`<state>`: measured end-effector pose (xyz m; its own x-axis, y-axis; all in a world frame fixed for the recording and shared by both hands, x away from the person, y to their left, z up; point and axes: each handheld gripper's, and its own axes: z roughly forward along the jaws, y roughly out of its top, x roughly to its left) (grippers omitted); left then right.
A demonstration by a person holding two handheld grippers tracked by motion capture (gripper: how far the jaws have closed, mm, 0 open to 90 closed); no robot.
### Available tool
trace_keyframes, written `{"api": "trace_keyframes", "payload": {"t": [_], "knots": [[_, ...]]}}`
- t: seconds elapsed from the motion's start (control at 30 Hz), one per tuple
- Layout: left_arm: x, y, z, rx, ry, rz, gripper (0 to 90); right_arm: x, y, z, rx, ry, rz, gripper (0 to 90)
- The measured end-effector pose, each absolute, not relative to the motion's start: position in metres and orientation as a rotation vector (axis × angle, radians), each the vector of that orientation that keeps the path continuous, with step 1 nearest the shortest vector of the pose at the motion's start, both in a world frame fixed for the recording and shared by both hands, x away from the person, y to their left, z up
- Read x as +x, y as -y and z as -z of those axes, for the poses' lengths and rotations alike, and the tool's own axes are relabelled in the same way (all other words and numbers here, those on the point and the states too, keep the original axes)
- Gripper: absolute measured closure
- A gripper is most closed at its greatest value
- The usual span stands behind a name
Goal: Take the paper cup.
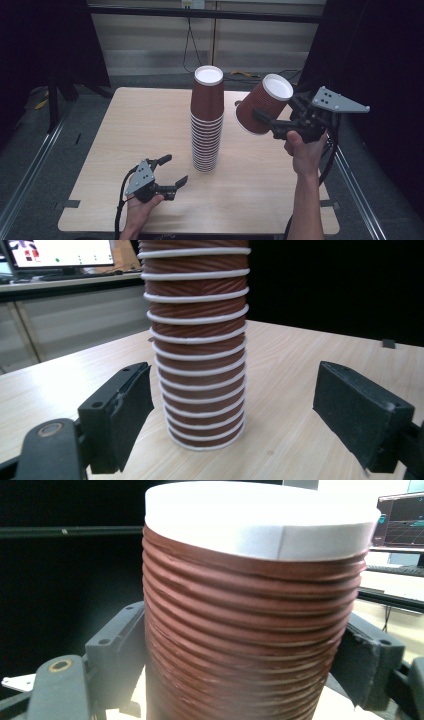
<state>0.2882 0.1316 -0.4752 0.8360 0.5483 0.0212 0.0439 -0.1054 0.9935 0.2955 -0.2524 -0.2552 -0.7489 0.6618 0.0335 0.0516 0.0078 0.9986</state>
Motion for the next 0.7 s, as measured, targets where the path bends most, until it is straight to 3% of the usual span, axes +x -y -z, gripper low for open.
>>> {"api": "trace_keyframes", "payload": {"t": [0.7], "knots": [[0.288,-0.116,0.459,1.675,-0.366,-0.386,15.7,0.280,0.237,0.312,0.760,-1.935,-1.820,18.5]]}}
